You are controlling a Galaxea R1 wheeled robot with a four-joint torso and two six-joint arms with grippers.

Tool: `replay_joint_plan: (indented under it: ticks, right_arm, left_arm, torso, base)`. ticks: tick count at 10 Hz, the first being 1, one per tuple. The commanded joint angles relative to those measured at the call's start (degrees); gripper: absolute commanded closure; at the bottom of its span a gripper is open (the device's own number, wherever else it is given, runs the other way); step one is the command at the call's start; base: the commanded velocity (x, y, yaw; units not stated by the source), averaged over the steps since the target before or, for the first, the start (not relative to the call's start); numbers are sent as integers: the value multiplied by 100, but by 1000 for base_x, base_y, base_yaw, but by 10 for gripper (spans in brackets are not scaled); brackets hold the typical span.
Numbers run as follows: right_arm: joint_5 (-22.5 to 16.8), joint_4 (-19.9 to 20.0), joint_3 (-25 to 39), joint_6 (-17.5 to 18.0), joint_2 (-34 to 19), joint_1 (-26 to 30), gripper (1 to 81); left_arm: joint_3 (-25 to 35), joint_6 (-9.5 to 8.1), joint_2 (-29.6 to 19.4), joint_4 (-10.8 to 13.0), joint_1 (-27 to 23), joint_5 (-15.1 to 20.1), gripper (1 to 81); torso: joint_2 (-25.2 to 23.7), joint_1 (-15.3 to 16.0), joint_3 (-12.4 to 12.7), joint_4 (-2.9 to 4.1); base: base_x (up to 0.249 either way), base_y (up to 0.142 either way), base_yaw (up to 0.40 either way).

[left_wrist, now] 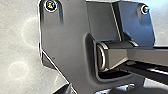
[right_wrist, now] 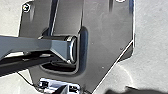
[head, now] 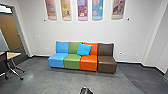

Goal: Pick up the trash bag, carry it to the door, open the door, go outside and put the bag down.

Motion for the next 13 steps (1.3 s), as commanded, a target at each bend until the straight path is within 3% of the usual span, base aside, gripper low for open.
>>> replay_joint_plan:
  ticks: [1, 13]
  right_arm:
    - [-319, 53, -32, -13, -247, 229, 10]
    - [-283, 26, -14, -14, -203, 230, 10]
  left_arm:
    - [-49, 21, -46, -46, -239, 358, 10]
    - [-217, 21, 147, -46, -222, 357, 10]
  torso:
    - [0, 0, 0, 0]
    - [0, 0, 0, 0]
  base:
    - [134, 0, 0]
    - [134, 0, 0]
